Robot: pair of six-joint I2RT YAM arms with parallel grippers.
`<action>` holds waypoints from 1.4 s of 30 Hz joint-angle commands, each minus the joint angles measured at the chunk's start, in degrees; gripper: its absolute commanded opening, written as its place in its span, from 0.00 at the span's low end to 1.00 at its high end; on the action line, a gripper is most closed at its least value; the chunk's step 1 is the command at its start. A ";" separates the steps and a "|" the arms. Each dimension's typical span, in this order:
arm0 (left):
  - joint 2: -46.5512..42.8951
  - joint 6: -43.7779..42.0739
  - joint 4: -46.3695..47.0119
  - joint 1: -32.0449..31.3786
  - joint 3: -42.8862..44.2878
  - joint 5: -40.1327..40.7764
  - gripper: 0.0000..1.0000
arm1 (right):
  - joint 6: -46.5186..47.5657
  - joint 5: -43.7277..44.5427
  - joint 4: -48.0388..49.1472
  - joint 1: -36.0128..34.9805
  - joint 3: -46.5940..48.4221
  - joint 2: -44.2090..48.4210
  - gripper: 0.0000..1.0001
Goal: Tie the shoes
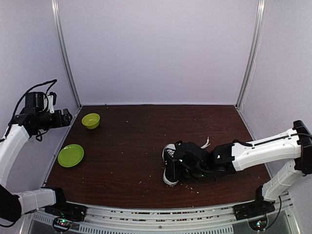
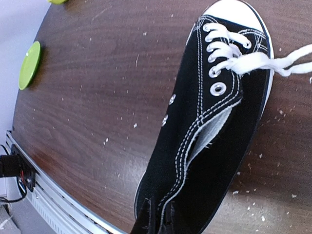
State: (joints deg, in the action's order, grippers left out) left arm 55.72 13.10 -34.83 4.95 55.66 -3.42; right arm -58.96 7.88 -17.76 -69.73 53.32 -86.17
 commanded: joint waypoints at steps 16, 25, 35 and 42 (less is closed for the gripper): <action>-2.68 -6.16 4.21 -9.24 2.07 -4.93 0.98 | 9.50 20.19 -19.52 2.74 2.57 12.02 1.00; -4.70 -5.79 11.88 -9.10 4.86 0.55 0.98 | 12.15 11.21 -7.83 26.82 -3.78 16.94 1.00; -5.27 -4.81 6.44 -7.85 3.69 0.27 0.98 | 10.52 8.53 -8.85 31.13 7.79 -7.00 0.84; -7.84 -5.87 6.31 -7.83 3.11 4.19 0.98 | 6.27 7.87 -7.99 31.31 11.47 -15.59 0.66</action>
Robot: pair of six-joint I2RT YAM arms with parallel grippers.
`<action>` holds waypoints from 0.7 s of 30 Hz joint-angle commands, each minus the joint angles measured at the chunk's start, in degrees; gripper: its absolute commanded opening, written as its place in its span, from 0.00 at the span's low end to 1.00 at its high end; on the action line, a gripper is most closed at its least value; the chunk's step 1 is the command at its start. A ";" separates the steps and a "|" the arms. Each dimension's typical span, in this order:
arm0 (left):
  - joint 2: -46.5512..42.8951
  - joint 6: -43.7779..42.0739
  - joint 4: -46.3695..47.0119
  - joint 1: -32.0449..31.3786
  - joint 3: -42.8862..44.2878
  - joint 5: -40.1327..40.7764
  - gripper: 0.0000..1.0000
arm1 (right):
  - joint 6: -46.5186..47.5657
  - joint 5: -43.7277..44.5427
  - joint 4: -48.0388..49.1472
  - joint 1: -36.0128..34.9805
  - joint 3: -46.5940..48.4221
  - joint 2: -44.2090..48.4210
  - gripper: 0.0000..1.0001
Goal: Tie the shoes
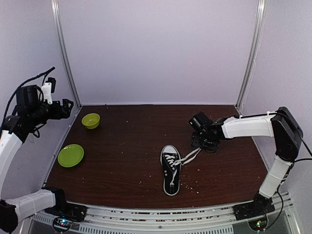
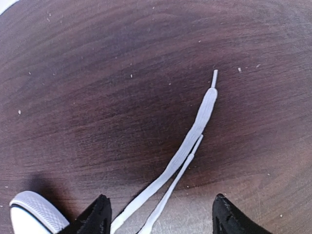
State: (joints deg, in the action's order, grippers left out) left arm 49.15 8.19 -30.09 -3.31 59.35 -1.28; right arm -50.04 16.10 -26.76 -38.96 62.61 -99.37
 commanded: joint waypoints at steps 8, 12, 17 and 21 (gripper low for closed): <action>1.00 -0.52 0.83 0.45 0.06 -0.69 0.98 | -1.07 -2.89 -0.45 0.62 9.04 -9.18 0.46; 1.37 -0.27 0.82 0.42 0.13 -1.24 0.98 | -2.82 -3.25 -1.87 0.64 10.09 -10.68 0.45; 1.58 -0.12 0.83 0.41 0.14 -1.53 0.98 | -5.91 -1.54 -3.30 0.64 8.05 -10.60 0.50; 1.57 -0.01 0.86 0.41 0.14 -1.58 0.98 | -6.89 -1.61 -2.45 0.64 6.26 -10.30 0.50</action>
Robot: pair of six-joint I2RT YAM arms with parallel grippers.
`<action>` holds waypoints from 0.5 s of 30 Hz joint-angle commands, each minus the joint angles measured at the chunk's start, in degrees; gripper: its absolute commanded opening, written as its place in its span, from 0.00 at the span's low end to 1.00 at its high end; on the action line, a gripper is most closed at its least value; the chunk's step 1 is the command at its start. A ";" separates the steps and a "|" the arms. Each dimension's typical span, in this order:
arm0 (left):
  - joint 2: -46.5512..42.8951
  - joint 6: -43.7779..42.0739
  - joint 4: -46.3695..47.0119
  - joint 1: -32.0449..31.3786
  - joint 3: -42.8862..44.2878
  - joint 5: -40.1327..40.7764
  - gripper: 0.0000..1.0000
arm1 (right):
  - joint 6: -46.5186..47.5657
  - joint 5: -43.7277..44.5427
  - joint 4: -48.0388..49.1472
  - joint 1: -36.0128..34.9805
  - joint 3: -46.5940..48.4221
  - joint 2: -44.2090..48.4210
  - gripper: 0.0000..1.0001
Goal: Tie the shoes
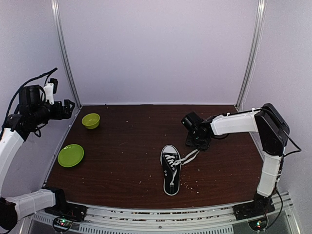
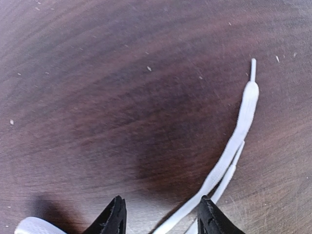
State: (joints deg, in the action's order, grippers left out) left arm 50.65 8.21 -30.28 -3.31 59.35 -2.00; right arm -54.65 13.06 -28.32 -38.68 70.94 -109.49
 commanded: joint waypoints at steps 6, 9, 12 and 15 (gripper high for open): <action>0.16 0.10 1.02 0.46 0.03 -1.05 0.98 | -2.07 0.83 -0.99 0.36 -1.58 -1.39 0.50; 0.17 0.10 1.04 0.41 0.01 -1.04 0.98 | -2.08 0.93 -0.69 0.43 -2.23 -1.57 0.49; 0.15 0.06 1.02 0.42 0.04 -1.08 0.98 | -1.56 1.27 -0.95 0.44 -2.36 -2.04 0.44; 0.27 0.09 1.04 0.46 0.04 -1.20 0.98 | -1.25 1.22 -0.91 0.46 -2.09 -2.56 0.22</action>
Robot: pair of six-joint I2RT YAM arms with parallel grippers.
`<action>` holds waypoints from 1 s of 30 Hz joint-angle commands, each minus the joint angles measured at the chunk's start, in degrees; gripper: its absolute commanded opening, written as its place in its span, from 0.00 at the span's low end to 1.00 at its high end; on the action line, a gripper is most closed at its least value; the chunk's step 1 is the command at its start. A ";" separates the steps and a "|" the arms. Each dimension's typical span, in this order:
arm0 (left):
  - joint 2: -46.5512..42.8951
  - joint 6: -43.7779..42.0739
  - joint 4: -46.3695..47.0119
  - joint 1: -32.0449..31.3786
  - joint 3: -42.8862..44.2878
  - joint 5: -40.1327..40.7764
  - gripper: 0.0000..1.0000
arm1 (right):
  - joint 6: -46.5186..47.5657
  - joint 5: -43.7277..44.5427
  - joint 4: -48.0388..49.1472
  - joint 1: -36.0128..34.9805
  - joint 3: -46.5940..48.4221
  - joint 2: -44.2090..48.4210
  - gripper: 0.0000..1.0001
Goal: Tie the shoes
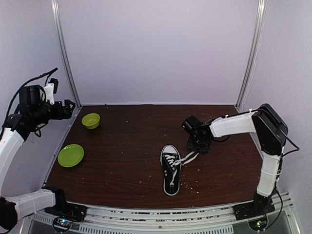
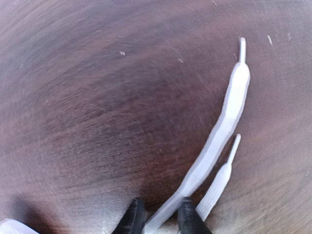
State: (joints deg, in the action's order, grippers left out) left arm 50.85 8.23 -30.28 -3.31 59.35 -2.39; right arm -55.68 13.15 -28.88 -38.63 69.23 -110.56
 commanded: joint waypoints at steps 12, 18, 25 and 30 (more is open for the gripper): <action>1.41 2.83 1.36 -2.05 -1.19 -3.06 0.97 | 6.43 0.31 3.61 0.14 -1.19 13.10 0.00; 0.62 10.90 18.52 -21.11 -12.43 -3.94 0.86 | 14.69 -1.28 4.19 -4.90 3.25 21.06 0.00; 16.31 11.42 43.38 -41.68 -17.61 -4.87 0.83 | 17.26 -3.76 8.19 -11.67 5.48 22.18 0.00; 30.12 11.32 51.50 -50.88 -13.35 -5.62 0.81 | 17.95 -5.71 11.47 -14.22 5.83 20.15 0.00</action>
State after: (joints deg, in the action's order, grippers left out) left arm 74.30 19.03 7.57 -48.93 42.63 -7.03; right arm -39.77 8.93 -20.86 -51.77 73.95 -89.23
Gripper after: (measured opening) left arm 0.814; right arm 0.007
